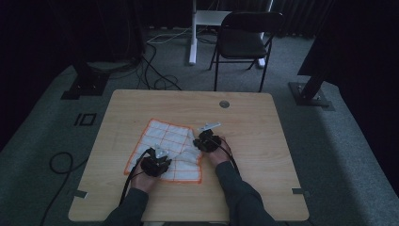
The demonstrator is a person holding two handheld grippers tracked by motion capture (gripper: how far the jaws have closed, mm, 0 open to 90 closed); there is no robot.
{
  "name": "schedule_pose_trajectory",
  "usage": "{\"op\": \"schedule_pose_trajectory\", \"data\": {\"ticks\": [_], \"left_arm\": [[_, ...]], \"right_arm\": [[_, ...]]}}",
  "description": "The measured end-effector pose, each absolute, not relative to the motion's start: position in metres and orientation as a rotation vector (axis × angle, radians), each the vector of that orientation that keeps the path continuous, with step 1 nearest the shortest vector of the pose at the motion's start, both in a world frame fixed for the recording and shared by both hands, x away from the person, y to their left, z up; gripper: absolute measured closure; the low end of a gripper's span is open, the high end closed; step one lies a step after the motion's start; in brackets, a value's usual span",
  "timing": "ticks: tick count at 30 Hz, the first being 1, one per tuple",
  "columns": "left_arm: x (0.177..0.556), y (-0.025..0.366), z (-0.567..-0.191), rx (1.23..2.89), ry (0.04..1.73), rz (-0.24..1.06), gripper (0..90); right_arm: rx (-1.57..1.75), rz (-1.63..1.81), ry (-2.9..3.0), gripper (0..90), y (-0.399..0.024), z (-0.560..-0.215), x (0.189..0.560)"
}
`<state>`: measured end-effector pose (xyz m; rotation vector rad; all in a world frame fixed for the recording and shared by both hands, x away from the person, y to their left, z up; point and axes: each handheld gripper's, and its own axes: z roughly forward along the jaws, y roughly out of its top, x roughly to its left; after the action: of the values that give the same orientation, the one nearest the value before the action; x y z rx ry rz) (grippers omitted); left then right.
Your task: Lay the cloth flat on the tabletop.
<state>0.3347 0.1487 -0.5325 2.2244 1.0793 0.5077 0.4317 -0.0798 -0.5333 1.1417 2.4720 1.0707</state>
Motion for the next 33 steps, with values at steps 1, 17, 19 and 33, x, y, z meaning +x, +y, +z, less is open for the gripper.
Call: {"op": "schedule_pose_trajectory", "data": {"ticks": [1, 17, 19, 33], "left_arm": [[0.335, 0.149, -0.532, 2.225, 1.079, 0.508, 74.2], [0.335, 0.149, -0.533, 2.224, 1.078, 0.505, 74.2], [0.335, 0.149, -0.532, 2.225, 1.077, 0.508, 74.2], [0.334, 0.147, -0.533, 2.22, 1.081, 0.516, 74.5]], "right_arm": [[1.129, 1.062, 2.467, 85.9, -0.08, -0.532, 0.431], [1.062, 1.189, 2.261, 77.3, -0.102, -0.49, 0.433], [1.089, 1.167, 2.263, 76.9, -0.106, -0.494, 0.435], [1.11, 1.086, 2.399, 67.8, -0.104, -0.522, 0.418]]}}
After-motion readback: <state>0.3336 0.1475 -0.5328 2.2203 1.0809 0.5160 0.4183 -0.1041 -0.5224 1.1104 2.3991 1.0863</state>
